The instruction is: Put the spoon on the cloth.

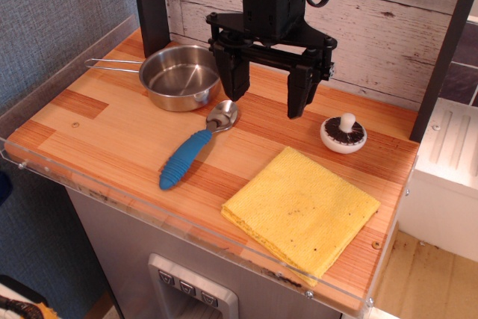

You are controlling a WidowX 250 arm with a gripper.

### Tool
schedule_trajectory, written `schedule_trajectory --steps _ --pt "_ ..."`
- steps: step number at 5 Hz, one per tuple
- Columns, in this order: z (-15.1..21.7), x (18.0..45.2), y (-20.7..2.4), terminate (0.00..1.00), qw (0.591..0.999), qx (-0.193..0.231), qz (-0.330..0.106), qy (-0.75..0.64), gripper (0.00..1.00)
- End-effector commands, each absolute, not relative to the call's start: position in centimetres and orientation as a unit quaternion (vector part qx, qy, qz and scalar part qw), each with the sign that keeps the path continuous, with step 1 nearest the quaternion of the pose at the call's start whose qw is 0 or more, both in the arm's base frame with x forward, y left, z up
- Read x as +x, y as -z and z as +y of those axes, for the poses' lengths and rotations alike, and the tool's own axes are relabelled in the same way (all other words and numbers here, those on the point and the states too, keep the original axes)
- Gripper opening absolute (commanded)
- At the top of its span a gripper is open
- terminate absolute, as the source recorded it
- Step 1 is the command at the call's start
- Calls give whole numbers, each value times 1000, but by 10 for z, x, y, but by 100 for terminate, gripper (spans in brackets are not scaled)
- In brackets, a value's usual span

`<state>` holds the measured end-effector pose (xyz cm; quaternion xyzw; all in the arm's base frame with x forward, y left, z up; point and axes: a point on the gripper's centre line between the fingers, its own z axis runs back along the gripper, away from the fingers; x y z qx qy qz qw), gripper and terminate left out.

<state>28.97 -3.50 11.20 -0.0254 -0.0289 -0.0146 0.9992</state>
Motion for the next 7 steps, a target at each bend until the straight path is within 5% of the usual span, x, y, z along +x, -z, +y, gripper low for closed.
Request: schedule_trajectory --steps 1,4,7 --pt "-35 290 -112 0 999 -25 -29 15 100" --pt "47 271 -81 0 997 47 -4 -56 100" --pt "60 293 -41 0 991 68 -28 -110 100"
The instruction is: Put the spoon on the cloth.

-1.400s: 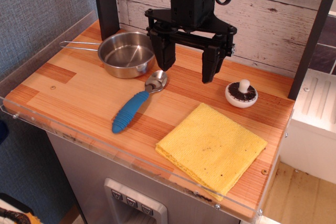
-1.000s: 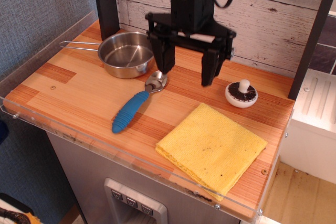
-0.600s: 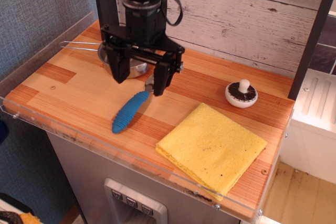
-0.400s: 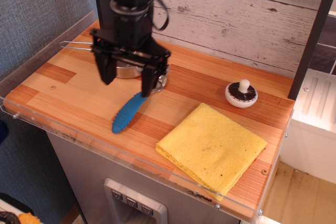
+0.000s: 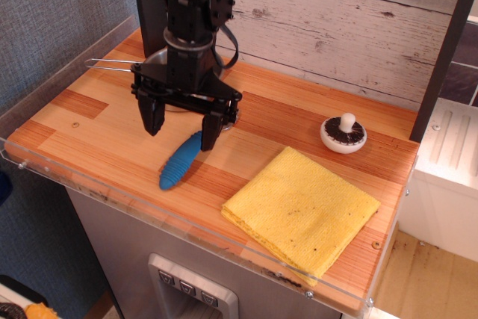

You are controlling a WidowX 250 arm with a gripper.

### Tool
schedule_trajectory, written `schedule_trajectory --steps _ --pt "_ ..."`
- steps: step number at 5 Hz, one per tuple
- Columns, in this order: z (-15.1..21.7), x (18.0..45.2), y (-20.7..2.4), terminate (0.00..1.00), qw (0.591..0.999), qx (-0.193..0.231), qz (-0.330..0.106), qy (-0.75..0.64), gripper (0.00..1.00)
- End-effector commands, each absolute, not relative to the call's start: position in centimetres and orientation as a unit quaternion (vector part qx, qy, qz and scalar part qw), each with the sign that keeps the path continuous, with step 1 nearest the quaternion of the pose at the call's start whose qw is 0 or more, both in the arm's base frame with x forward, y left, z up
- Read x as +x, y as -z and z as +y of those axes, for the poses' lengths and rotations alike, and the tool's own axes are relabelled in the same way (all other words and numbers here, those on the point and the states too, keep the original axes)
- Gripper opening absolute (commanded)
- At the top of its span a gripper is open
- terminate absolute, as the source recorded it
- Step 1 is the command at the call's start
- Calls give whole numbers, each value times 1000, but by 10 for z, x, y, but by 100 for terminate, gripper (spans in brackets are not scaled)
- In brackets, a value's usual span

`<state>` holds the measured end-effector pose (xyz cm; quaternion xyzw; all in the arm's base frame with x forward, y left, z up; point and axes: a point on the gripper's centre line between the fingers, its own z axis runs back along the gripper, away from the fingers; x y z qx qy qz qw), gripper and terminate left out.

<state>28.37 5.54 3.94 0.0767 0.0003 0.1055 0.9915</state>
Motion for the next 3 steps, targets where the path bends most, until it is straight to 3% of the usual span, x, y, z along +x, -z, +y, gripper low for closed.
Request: schedule_trajectory --steps 1,3 --pt "63 295 -30 0 992 59 -28 -105 100" --pt "63 295 -19 0 994 44 -17 -100 100"
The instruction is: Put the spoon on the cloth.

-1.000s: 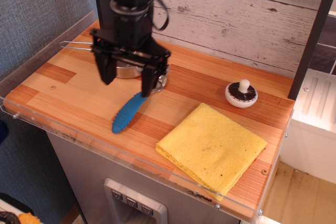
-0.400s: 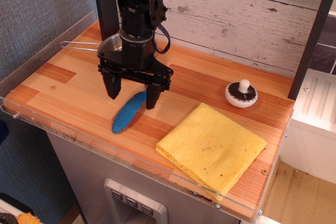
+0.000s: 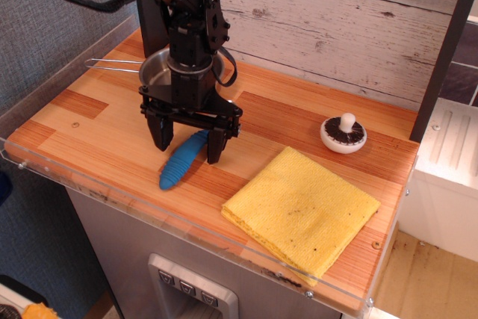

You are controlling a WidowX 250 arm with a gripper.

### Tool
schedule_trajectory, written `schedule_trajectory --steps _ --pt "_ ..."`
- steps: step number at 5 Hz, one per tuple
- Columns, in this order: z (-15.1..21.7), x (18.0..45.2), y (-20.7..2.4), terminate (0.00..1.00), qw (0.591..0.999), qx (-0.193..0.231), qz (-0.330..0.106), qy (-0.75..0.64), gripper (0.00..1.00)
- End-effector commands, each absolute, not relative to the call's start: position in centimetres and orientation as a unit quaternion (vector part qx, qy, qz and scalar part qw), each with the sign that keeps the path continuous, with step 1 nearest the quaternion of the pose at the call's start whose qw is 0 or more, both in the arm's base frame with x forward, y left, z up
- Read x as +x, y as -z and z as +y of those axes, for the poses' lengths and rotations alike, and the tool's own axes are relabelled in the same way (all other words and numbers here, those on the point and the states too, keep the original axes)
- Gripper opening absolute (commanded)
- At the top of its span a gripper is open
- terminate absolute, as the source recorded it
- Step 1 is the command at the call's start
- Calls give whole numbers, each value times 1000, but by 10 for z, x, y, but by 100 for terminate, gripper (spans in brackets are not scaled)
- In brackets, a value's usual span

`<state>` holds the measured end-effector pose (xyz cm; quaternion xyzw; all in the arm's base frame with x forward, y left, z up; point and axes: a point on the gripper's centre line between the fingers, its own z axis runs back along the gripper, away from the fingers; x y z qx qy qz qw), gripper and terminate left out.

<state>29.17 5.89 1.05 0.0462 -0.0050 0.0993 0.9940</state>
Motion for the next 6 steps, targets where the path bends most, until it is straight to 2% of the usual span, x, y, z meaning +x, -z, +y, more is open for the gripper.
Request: schedule_trajectory --steps 1,2,3,4,5,6 --pt "61 293 -26 0 994 41 -25 -95 0" --pt "51 293 -41 0 996 29 -38 -76 0" --pt "32 290 -72 0 995 14 -76 -64 0" --pt "-6 284 -103 0 994 -3 -104 -23 0" --pt "-46 280 -105 0 994 -2 -106 34 0" --pt "-75 276 -94 0 993 9 -92 77 0"
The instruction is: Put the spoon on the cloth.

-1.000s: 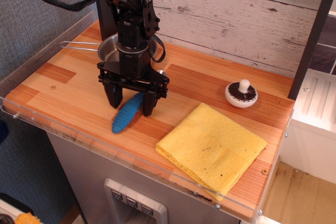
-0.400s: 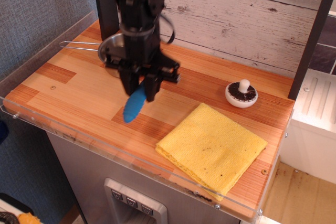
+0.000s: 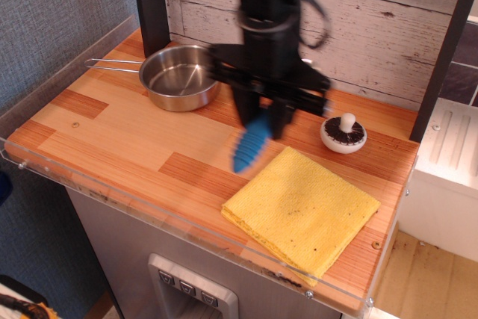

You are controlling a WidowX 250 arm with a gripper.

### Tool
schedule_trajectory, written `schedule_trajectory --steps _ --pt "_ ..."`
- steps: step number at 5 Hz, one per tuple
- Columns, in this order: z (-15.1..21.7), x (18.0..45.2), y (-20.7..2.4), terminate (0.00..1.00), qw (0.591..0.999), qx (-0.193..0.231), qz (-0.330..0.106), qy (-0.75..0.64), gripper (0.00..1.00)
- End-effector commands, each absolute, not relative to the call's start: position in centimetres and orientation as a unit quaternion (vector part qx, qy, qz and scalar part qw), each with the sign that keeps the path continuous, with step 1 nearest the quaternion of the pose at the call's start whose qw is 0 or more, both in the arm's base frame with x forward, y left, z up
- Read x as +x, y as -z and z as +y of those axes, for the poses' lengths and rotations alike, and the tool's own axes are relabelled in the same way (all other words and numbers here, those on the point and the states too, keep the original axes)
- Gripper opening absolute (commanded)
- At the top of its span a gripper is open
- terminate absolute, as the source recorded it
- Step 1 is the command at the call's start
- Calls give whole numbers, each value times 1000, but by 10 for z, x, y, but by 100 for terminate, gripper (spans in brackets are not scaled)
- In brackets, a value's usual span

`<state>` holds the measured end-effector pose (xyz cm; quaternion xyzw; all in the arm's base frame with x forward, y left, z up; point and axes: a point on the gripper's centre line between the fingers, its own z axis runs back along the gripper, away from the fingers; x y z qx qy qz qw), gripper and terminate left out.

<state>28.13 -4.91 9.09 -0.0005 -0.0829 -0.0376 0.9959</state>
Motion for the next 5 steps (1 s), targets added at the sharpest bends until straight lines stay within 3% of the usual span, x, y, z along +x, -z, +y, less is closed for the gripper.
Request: schedule_trajectory --steps 1,4,5 --pt "-84 275 -84 0 993 14 -84 85 0" --pt "-83 271 -56 0 996 19 -55 74 0" --pt "-86 271 -55 0 995 20 -45 87 100"
